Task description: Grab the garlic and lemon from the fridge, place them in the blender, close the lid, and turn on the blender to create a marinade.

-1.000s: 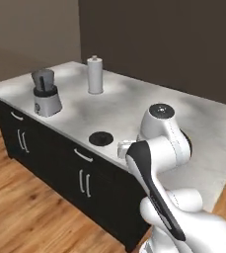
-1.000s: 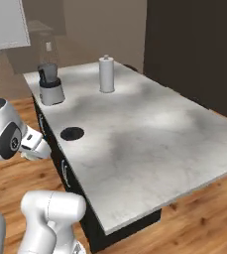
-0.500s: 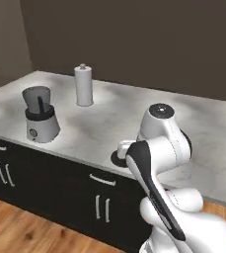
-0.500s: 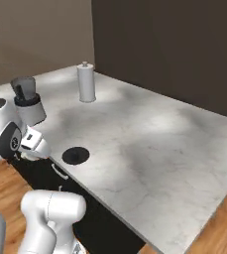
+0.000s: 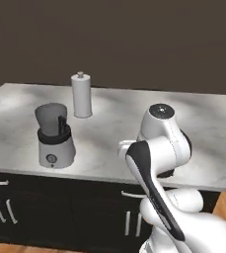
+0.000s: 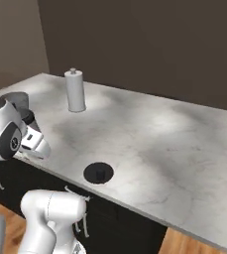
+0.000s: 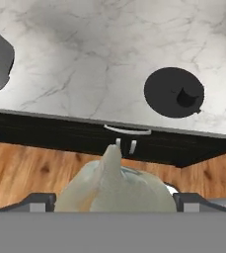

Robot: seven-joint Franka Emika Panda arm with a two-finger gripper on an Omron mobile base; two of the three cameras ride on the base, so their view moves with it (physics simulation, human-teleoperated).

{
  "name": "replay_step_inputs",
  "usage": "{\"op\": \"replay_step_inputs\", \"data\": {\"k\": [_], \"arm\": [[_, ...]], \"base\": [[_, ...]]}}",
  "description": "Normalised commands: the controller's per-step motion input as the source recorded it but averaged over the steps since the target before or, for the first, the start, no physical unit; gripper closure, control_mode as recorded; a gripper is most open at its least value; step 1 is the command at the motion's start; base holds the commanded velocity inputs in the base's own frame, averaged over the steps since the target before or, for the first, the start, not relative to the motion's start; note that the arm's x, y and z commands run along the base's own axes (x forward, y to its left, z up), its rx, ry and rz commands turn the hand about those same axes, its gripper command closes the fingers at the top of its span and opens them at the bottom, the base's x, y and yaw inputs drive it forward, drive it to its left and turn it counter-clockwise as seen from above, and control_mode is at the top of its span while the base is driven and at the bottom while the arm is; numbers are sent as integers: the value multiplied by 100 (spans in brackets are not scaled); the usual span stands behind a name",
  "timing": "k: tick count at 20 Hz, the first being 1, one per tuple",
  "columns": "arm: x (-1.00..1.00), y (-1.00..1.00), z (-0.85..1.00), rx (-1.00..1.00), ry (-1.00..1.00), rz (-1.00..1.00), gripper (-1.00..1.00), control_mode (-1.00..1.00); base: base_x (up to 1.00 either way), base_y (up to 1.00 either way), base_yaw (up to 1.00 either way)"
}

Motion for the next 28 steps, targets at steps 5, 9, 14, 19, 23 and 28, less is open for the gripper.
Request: {"op": "replay_step_inputs", "data": {"k": [5,9,14,19,23,28], "arm": [[0,0,0,0,0,0,100,100],[0,0,0,0,0,0,100,100],[0,0,0,0,0,0,100,100],[0,0,0,0,0,0,100,100],[0,0,0,0,0,0,100,100],[0,0,0,0,0,0,100,100]], "base": [[0,91,-37],[0,74,-31],[0,43,-22],[5,26,-4],[26,74,-5],[11,53,-8]]}}
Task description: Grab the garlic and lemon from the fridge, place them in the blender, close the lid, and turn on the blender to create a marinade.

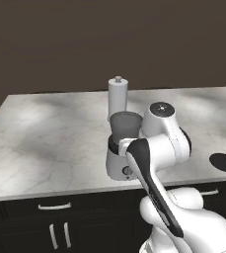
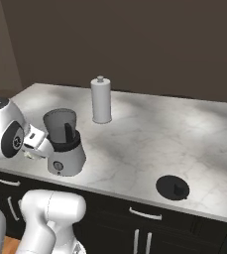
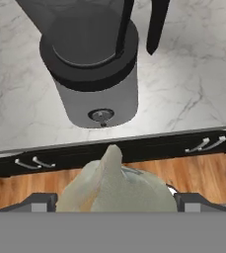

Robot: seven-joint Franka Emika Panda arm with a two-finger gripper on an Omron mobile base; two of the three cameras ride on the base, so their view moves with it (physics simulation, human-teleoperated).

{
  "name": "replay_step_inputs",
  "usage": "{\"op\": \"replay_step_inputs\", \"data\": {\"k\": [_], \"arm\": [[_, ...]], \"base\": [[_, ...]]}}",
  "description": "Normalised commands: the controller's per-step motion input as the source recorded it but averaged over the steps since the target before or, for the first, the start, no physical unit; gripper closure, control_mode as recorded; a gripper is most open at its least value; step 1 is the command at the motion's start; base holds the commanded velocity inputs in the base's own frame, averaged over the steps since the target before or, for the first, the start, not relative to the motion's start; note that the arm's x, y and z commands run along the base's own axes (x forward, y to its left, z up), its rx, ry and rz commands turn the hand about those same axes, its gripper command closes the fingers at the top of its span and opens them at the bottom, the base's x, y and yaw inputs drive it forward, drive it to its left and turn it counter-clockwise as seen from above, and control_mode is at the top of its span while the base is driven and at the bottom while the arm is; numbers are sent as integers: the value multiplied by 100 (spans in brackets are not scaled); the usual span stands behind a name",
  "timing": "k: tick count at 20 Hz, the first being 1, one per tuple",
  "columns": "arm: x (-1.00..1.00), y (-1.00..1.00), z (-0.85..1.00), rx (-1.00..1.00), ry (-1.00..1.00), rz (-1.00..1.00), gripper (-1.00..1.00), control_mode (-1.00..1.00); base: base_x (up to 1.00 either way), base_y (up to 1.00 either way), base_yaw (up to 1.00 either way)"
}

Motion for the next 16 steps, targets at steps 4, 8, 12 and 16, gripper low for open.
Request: {"op": "replay_step_inputs", "data": {"k": [4,8,12,16], "arm": [[7,0,7,0,0,-1,100,-100],[43,-8,77,0,-8,0,100,-100],[55,-10,100,0,-14,0,100,-100],[63,-1,83,0,-16,0,100,-100]], "base": [[9,5,-5],[0,0,0],[0,0,0],[0,0,0]]}}
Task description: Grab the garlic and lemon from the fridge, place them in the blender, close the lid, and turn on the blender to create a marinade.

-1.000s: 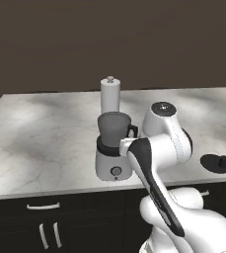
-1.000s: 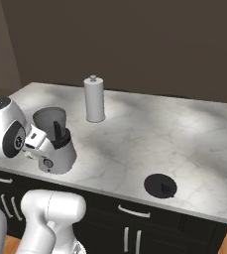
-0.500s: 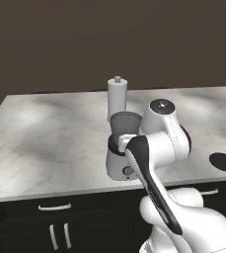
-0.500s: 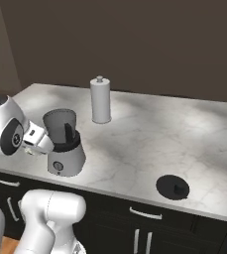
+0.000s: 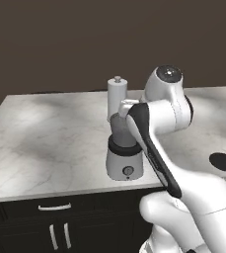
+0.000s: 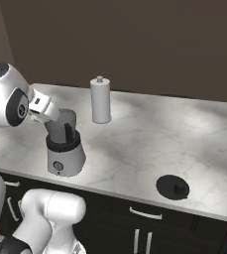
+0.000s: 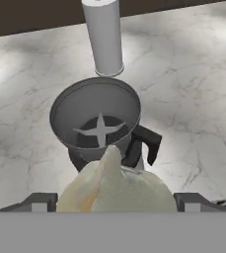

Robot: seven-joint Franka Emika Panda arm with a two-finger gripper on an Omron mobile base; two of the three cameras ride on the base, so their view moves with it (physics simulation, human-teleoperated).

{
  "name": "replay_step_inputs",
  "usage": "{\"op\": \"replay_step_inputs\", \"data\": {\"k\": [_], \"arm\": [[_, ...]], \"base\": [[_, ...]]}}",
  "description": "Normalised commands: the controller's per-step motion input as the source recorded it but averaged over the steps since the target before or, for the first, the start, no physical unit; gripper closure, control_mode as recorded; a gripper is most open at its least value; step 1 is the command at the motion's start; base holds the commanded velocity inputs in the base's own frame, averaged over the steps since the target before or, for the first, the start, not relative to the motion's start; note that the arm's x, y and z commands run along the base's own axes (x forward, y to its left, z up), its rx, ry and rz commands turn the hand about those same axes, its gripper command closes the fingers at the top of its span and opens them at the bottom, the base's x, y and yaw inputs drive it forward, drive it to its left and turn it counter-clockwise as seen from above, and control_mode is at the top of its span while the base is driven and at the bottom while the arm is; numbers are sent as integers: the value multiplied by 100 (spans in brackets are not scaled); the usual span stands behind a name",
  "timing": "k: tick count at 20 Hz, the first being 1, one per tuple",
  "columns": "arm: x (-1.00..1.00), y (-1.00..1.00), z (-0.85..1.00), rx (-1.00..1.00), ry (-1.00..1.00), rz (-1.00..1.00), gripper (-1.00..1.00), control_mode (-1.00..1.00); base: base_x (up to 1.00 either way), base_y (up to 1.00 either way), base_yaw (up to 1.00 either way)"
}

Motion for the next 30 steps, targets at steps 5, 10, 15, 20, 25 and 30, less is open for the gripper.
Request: {"op": "replay_step_inputs", "data": {"k": [5,10,15,20,25,30], "arm": [[80,0,-2,0,1,0,100,-100],[86,0,-35,0,12,0,100,-100],[63,7,-73,-3,15,0,100,-100],[56,27,-79,-6,15,0,100,-100],[51,22,-35,-1,9,0,100,-100],[11,2,-37,0,5,1,100,-100]], "base": [[0,0,0],[0,0,0],[0,0,0],[0,0,0],[0,0,0],[0,0,0]]}}
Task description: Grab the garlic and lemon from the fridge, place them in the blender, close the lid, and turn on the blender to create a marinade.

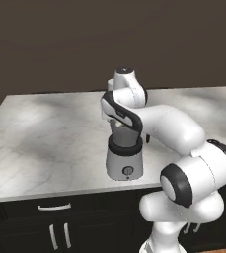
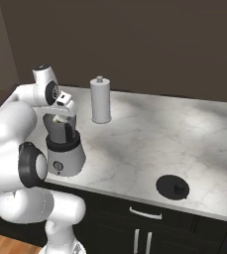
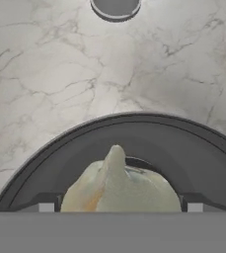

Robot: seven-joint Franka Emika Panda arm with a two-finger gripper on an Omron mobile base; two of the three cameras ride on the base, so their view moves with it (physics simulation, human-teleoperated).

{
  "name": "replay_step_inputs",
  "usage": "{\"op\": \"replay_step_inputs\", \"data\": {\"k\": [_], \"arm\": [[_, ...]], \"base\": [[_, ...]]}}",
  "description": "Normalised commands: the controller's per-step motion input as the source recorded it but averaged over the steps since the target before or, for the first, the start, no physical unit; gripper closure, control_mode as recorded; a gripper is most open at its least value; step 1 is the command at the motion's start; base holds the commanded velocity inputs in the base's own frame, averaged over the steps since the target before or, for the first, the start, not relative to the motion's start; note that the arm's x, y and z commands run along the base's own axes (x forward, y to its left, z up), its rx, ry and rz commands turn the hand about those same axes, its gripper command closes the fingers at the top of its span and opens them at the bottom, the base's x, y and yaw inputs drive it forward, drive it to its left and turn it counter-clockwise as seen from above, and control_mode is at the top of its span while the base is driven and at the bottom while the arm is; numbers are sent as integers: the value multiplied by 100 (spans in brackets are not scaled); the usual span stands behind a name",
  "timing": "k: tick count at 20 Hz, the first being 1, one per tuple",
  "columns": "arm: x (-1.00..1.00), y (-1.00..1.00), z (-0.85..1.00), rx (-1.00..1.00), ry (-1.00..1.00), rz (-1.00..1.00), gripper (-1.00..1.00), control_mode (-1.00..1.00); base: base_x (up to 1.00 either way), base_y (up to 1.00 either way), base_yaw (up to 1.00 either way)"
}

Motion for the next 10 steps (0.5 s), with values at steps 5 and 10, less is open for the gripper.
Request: {"op": "replay_step_inputs", "data": {"k": [5,10], "arm": [[8,-20,-55,0,2,9,100,-100],[14,-24,-53,1,0,13,100,-100]], "base": [[0,0,0],[0,0,0]]}}
